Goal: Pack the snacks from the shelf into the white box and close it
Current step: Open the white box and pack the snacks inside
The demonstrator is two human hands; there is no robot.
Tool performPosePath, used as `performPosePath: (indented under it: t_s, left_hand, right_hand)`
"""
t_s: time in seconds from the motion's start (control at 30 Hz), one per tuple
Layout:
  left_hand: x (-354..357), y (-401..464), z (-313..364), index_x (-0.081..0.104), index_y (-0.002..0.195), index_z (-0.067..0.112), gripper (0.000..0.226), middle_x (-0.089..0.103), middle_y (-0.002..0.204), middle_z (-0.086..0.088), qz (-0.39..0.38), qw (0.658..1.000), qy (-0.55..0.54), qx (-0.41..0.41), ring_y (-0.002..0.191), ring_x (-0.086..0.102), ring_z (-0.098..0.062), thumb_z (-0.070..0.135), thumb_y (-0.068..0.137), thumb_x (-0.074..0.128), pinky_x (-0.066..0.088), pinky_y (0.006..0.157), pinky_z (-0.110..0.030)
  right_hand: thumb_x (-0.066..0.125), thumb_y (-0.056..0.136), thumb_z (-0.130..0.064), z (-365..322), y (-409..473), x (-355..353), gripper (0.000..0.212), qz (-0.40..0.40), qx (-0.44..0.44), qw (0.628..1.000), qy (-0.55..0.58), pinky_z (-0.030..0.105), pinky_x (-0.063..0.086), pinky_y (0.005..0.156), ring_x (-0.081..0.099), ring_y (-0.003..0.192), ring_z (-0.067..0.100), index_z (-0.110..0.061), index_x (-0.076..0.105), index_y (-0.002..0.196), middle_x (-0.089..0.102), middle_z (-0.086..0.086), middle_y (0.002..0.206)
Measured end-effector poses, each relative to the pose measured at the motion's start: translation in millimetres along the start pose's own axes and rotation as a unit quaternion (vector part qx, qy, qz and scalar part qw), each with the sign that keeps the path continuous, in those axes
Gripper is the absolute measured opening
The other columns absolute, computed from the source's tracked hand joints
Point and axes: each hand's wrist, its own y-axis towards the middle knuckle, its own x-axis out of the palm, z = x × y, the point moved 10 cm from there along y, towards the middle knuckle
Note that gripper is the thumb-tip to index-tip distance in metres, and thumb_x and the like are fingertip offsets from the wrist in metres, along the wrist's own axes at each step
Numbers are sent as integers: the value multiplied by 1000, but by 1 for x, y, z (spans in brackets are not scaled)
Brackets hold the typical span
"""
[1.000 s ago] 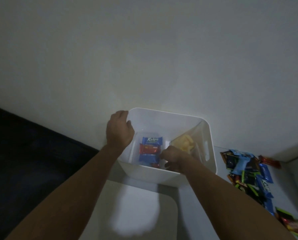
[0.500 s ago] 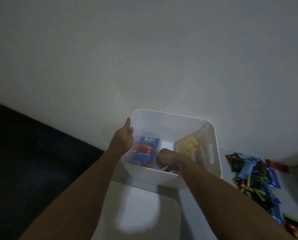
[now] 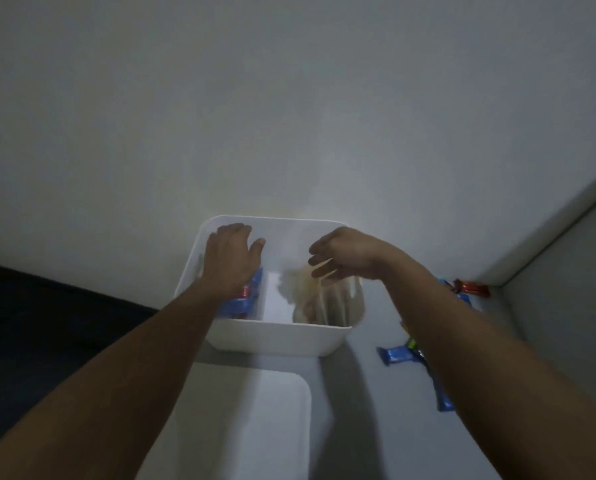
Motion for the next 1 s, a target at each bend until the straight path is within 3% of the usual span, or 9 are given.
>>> performPosePath:
  t_s: [0.2, 0.4, 0.5, 0.57, 0.7, 0.8, 0.9, 1.0]
  left_hand:
    - [27, -18, 132, 63, 122, 8, 39, 64, 125, -10, -34, 989, -105, 98, 120, 52, -26, 32, 92, 58, 38, 102, -32]
    - [71, -51, 227, 66, 117, 7, 38, 68, 113, -10, -72, 976, -119, 165, 113, 55, -25, 30, 87, 62, 44, 94, -34]
    - [104, -69, 256, 65, 118, 7, 38, 67, 111, -11, -112, 972, -108, 178, 112, 55, -26, 28, 86, 63, 46, 93, -37]
    - [130, -82, 267, 66, 115, 8, 37, 67, 109, -12, -156, 969, -91, 169, 107, 56, -28, 28, 84, 65, 47, 89, -37]
    - [195, -111, 262, 63, 115, 17, 51, 65, 107, -10, -272, 953, -53, 120, 103, 59, -30, 42, 71, 69, 51, 83, -37]
    - [241, -139, 259, 38, 140, 24, 88, 47, 131, -11, -343, 932, -16, 120, 123, 45, -33, 55, 65, 72, 45, 98, -45]
    - [278, -165, 251, 5, 151, 31, 120, 6, 157, -12, -379, 920, 34, 96, 144, 14, -35, 66, 59, 74, 25, 110, -56]
    - [312, -181, 249, -7, 149, 38, 135, -23, 157, -10, -380, 918, 48, 99, 144, -7, -43, 78, 47, 71, 18, 106, -72]
  right_hand:
    - [50, 93, -3, 53, -55, -106, 28, 80, 35, 996, -8, 51, 56, 85, 68, 98, 39, 7, 56, 119, 66, 23, 113]
    - [60, 86, 0, 144, -89, -170, 35, 112, 115, 986, -48, 45, 57, 80, 66, 84, 32, 11, 56, 119, 62, 30, 100]
    - [61, 84, -3, 184, -100, -189, 38, 120, 144, 980, -66, 41, 60, 74, 67, 86, 29, 1, 56, 122, 65, 21, 108]
    - [59, 85, -6, 208, -106, -200, 34, 127, 154, 978, -61, 44, 61, 75, 69, 89, 30, -1, 58, 119, 67, 18, 109]
    - [63, 87, -16, 261, -116, -213, 31, 124, 199, 967, -104, 42, 58, 69, 63, 98, 28, -1, 61, 114, 62, 15, 112]
    - [67, 86, -29, 291, -122, -220, 44, 129, 217, 940, -231, 39, 55, 80, 59, 105, 29, -1, 59, 119, 60, 15, 119]
    - [72, 82, -34, 330, -129, -214, 60, 126, 249, 938, -204, 39, 57, 86, 64, 97, 28, -3, 51, 129, 60, 14, 113]
    - [80, 69, -49, 360, -127, -208, 93, 139, 259, 938, -186, 42, 49, 99, 51, 122, 32, -8, 35, 140, 47, 15, 135]
